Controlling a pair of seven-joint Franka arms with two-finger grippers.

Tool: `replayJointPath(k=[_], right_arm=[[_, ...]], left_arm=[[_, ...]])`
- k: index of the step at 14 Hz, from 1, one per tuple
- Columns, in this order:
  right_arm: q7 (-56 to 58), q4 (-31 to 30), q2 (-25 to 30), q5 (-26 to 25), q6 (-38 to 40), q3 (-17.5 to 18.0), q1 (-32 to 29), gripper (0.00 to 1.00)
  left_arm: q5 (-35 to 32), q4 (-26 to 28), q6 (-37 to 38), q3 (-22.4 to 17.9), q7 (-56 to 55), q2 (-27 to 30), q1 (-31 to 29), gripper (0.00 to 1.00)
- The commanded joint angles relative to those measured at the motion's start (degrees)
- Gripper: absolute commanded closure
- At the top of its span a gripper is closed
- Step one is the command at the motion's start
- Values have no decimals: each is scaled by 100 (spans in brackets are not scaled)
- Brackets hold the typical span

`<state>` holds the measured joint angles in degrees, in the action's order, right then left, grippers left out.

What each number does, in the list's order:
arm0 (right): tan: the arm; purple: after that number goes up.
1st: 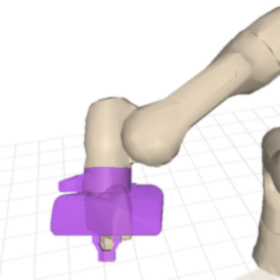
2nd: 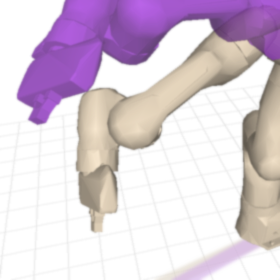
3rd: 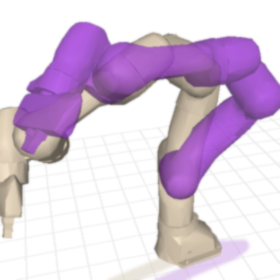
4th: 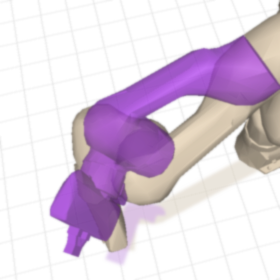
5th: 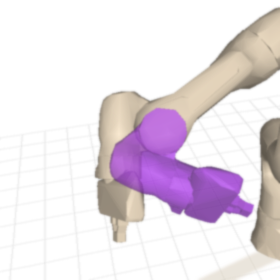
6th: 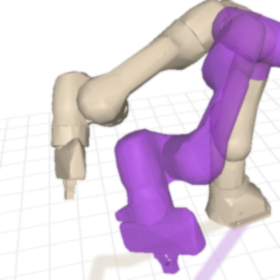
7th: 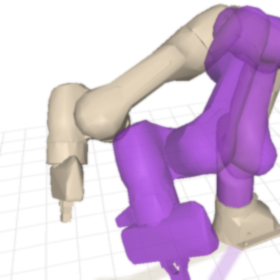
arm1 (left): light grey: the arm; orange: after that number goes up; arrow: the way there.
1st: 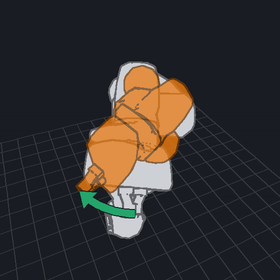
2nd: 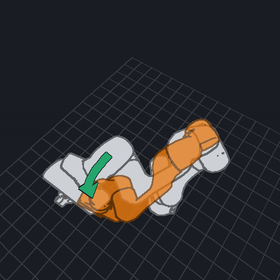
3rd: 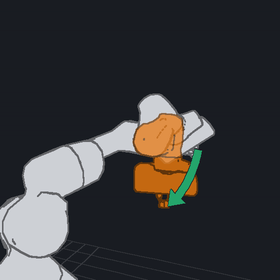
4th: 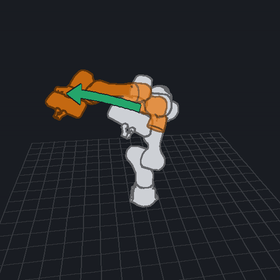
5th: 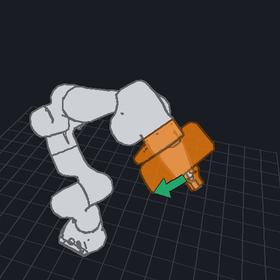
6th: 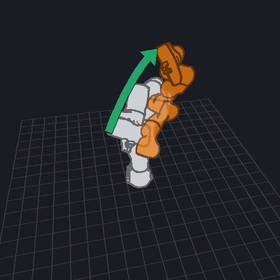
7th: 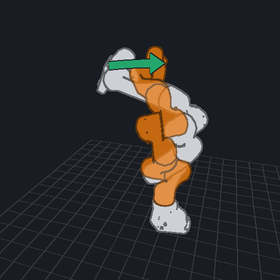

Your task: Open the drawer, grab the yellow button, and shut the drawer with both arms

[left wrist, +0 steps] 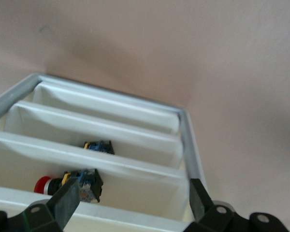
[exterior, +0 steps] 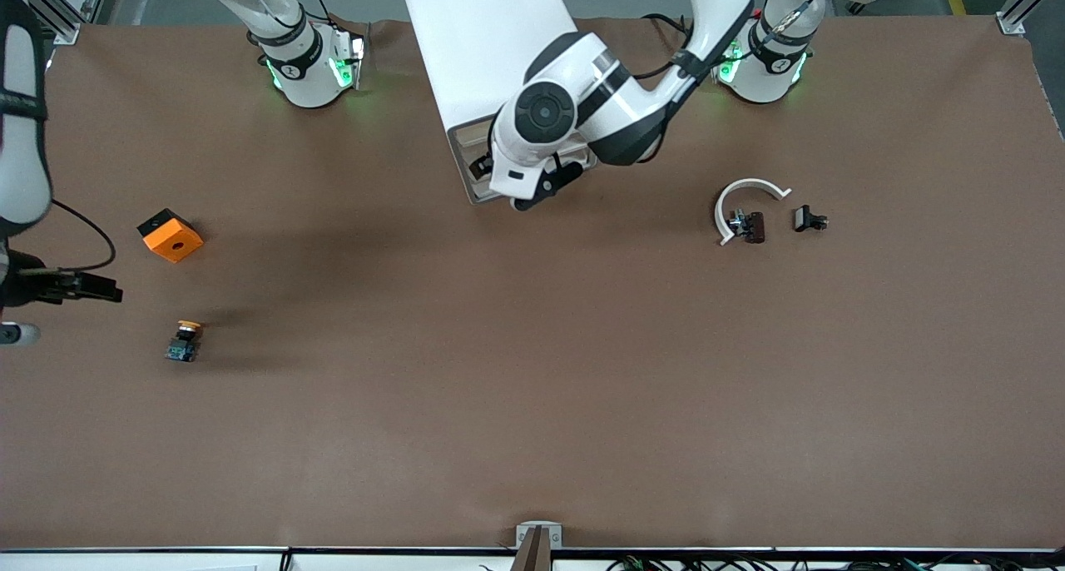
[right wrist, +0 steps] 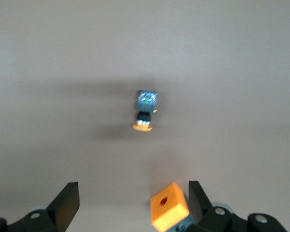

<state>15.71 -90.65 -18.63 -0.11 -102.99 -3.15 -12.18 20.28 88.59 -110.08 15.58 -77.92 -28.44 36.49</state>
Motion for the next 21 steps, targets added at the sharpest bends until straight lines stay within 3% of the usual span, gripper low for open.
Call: replayJointPath(k=[1, 5, 9, 12, 14, 18, 21], right_arm=[[-374, 406, 246, 134, 804, 60, -21, 0], [-1086, 1250, 264, 116, 2027, 60, 294, 0], [-1184, 1418, 474, 90, 2247, 51, 462, 0], [-1193, 1849, 475, 108, 2511, 60, 453, 0], [-1228, 1849, 474, 125, 2555, 69, 506, 0], [-1263, 1753, 772, 134, 2758, 60, 646, 0], [-1403, 1490, 1132, 107, 2741, 51, 752, 0]], left_arm=[[28, -43, 39, 24, 74, 242, -440, 0], [-383, 18, 92, 32, 1057, 497, -898, 0], [-1174, 53, 504, 32, 2207, 760, -1345, 0], [-1334, 71, 908, 24, 2983, 1050, -1951, 0], [-1334, 80, 1023, 67, 3316, 1200, -2513, 0], [-1430, 159, 1454, 67, 5292, 1455, -3427, 0], [-1605, 194, 1612, 67, 6121, 1657, -3894, 0]])
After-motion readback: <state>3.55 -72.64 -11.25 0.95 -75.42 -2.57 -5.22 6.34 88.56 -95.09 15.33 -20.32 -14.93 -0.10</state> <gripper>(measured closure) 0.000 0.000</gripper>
